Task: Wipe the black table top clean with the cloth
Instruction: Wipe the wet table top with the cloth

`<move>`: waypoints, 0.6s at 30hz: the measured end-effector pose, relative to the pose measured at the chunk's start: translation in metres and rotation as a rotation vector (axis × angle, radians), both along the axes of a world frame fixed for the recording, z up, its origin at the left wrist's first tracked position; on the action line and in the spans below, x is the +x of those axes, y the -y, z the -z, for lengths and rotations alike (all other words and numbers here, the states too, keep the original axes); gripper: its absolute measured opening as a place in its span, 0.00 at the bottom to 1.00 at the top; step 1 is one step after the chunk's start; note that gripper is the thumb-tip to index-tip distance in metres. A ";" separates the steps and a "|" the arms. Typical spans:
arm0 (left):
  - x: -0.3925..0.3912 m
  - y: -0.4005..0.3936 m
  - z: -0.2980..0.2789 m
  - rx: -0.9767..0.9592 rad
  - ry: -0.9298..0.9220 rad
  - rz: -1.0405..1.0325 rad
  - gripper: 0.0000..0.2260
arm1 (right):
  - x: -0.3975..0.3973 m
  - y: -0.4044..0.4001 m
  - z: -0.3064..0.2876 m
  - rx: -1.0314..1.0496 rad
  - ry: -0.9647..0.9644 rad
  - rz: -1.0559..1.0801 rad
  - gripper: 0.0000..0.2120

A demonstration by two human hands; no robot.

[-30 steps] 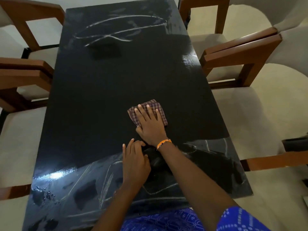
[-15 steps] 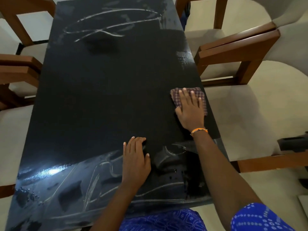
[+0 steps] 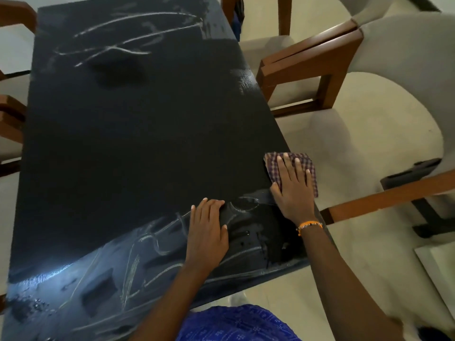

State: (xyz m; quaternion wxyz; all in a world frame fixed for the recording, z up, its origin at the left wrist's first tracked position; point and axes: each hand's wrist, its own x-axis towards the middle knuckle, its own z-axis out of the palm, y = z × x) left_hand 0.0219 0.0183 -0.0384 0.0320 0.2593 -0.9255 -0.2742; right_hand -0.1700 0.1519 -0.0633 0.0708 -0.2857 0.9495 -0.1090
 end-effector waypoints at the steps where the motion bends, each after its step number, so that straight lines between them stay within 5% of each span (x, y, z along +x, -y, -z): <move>1: 0.004 0.002 0.000 0.000 -0.004 0.015 0.22 | 0.013 -0.011 0.001 0.011 -0.010 0.037 0.30; 9: 0.050 0.030 -0.002 0.025 -0.045 -0.037 0.23 | 0.070 0.003 0.000 0.063 0.007 0.237 0.32; 18: 0.132 0.062 -0.002 0.015 -0.029 -0.107 0.25 | 0.167 0.112 -0.001 0.036 0.024 -0.053 0.33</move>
